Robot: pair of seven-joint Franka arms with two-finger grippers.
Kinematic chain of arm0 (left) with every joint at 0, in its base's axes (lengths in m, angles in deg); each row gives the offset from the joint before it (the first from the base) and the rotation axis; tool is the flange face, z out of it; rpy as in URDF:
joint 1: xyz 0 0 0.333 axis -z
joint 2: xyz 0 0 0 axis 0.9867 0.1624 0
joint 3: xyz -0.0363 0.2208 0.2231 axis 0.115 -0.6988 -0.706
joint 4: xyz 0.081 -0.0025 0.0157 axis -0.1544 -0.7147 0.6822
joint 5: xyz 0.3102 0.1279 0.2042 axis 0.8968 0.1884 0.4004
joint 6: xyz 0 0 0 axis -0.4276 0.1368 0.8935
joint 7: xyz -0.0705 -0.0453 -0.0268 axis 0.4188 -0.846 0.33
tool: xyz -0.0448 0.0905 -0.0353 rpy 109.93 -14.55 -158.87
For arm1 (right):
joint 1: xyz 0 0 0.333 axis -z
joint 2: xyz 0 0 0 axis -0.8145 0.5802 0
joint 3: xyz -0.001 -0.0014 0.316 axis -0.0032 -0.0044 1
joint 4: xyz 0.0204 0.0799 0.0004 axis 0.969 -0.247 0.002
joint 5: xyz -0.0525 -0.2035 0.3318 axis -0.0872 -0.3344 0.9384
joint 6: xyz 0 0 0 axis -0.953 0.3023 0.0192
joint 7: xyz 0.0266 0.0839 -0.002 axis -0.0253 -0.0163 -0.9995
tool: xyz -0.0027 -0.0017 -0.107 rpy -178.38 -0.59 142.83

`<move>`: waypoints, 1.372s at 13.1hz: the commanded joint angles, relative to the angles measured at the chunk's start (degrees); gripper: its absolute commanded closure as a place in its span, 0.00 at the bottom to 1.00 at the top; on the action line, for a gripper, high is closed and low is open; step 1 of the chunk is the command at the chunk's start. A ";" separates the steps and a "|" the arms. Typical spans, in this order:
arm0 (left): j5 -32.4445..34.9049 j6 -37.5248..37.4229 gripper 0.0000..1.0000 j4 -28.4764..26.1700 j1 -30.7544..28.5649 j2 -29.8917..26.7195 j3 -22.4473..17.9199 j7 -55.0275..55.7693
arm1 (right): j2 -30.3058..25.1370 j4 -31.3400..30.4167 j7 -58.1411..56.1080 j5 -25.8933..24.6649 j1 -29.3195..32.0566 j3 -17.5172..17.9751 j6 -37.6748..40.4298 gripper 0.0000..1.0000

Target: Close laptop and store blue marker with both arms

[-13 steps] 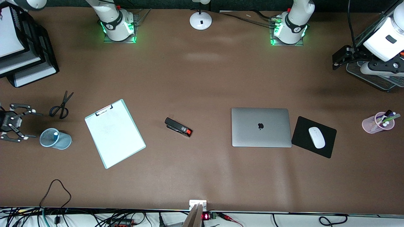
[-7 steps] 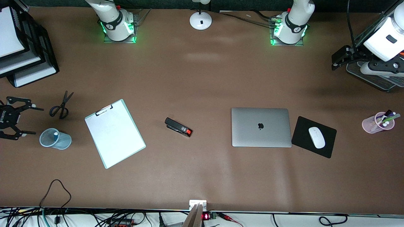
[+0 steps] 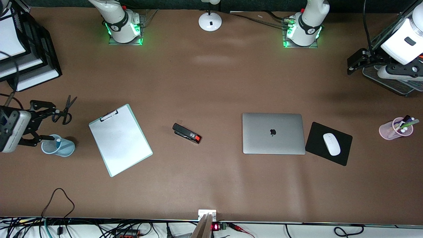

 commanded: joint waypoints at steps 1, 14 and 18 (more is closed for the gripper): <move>-1.35 0.78 0.00 -1.21 -0.61 -1.19 0.04 -1.64 | -4.70 -4.11 12.01 -3.50 -3.36 -0.02 -0.29 0.00; -1.35 0.52 0.00 -1.29 -0.70 -1.28 0.04 -1.64 | -15.69 -15.47 60.18 -20.09 -10.13 -0.11 7.78 0.00; -1.35 0.52 0.00 -1.29 -1.13 -1.28 0.04 -1.73 | -19.21 -15.21 61.80 -23.19 -9.28 -0.46 7.88 0.00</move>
